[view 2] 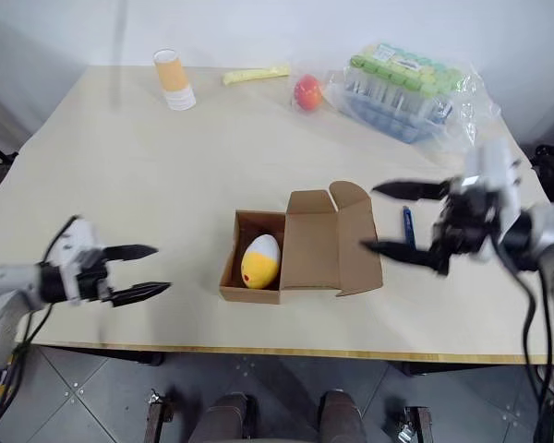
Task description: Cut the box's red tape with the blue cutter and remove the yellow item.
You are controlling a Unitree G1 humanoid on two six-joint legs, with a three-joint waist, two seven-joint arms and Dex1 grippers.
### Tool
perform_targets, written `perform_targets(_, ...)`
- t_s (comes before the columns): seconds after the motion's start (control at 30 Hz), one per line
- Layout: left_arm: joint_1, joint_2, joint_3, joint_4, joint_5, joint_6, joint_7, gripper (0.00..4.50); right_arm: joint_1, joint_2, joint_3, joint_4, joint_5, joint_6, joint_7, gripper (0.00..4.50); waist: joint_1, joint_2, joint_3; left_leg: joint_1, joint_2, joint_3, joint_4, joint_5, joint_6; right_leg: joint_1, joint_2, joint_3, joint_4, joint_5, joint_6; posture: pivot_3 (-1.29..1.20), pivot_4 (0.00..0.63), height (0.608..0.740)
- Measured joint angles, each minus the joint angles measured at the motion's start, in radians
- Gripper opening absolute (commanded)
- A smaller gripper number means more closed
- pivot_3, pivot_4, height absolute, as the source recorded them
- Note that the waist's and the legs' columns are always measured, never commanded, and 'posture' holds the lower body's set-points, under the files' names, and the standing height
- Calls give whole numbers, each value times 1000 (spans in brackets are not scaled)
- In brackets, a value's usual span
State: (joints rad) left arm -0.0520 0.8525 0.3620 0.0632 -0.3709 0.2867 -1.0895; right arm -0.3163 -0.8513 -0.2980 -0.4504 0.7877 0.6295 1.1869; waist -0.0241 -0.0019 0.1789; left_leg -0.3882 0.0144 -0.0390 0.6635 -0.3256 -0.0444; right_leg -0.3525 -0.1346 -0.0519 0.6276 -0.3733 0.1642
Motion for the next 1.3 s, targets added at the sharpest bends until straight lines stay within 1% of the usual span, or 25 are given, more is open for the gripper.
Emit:
perform_targets(0.1,53,6,66,79,3,-49,2,4484,56,81,28,-70,-43,-119,-26,4500,12,-2,1,0,-1,0,2,0,0,1,-1,0,1,0,0,0,150,740)
perform_targets(0.2,47,11,109,84,-33,-30,4,4484,86,100,23,-75,-112,-241,-43,4500,32,-3,1,1,-1,-1,4,0,0,3,-1,0,0,0,0,0,150,740)
perform_targets(0.27,-39,8,79,50,-59,31,25,4484,125,85,-4,-75,-123,-262,-46,4500,52,-4,1,1,-1,-3,4,0,0,4,-1,-2,0,0,0,0,150,740)
perform_targets(0.33,-159,1,26,-40,-113,114,42,4484,154,65,-39,-75,-126,-264,-51,4500,60,-4,1,1,-1,-7,6,0,1,8,-1,-4,0,1,-1,0,150,740)
perform_targets(0.37,-232,-4,-13,-75,-134,155,44,4484,173,54,-65,-77,-124,-267,-51,4500,57,-5,1,1,-2,-6,6,0,1,8,-1,-3,-1,1,-1,0,150,740)
perform_targets(0.43,-408,-29,-136,-117,-140,236,38,4484,221,21,-107,-76,-116,-254,-49,4500,61,-5,1,2,-2,-7,6,0,1,9,-1,-4,-1,1,-1,0,150,740)
perform_targets(0.5,-616,-93,-299,-125,-124,306,21,4484,258,-6,-149,-79,-97,-227,-55,4500,61,-5,1,1,-2,-6,7,0,1,9,-1,-5,0,1,-1,0,150,740)
perform_targets(0.53,-691,-111,-370,-126,-106,324,6,4484,264,-17,-157,-83,-85,-211,-61,4500,54,-5,1,2,-2,-6,6,0,1,9,-1,-4,0,1,-1,0,150,740)
perform_targets(0.6,-841,-116,-551,-91,-26,356,-64,4484,288,-39,-194,-98,-53,-172,-82,4500,36,-5,1,3,-2,-3,3,0,1,8,0,-4,-1,1,-1,0,150,740)
perform_targets(0.67,-929,-116,-703,-57,65,352,-141,4484,300,-55,-227,-115,-8,-122,-108,4500,16,-3,2,5,-1,-1,0,0,1,8,1,-3,-1,1,-1,0,150,740)
perform_targets(0.73,-987,-165,-789,26,153,306,-153,4484,322,-81,-249,-153,38,-67,-138,4500,14,-2,3,6,0,0,0,0,1,8,2,-3,-1,1,-1,0,150,740)
perform_targets(0.87,-1043,-225,-879,134,267,220,-175,4484,327,-81,-263,-230,114,-13,-231,4500,23,-3,3,4,0,-1,3,0,1,8,1,-3,-1,1,-1,0,150,740)
perform_targets(0.97,-1063,-270,-919,205,333,167,-187,4484,342,-81,-280,-273,163,15,-292,4500,33,-4,4,3,-1,-2,3,0,1,8,1,-4,-1,1,-1,0,150,740)
perform_targets(1.07,-1065,-291,-937,228,362,142,-226,3891,363,-81,-303,-301,206,39,-332,4500,47,-4,4,2,-1,-2,4,0,1,7,1,-4,-2,1,-1,0,150,740)
perform_targets(1.17,-1069,-295,-946,247,394,104,-262,2992,376,-82,-320,-310,231,54,-363,4500,50,-4,4,2,-1,-2,4,0,1,7,1,-4,-1,1,-1,0,150,740)
perform_targets(1.3,-1071,-340,-936,303,420,59,-256,1744,393,-82,-330,-326,240,57,-385,4500,52,-4,4,2,-1,-3,5,0,1,8,1,-4,-1,1,-1,0,150,740)
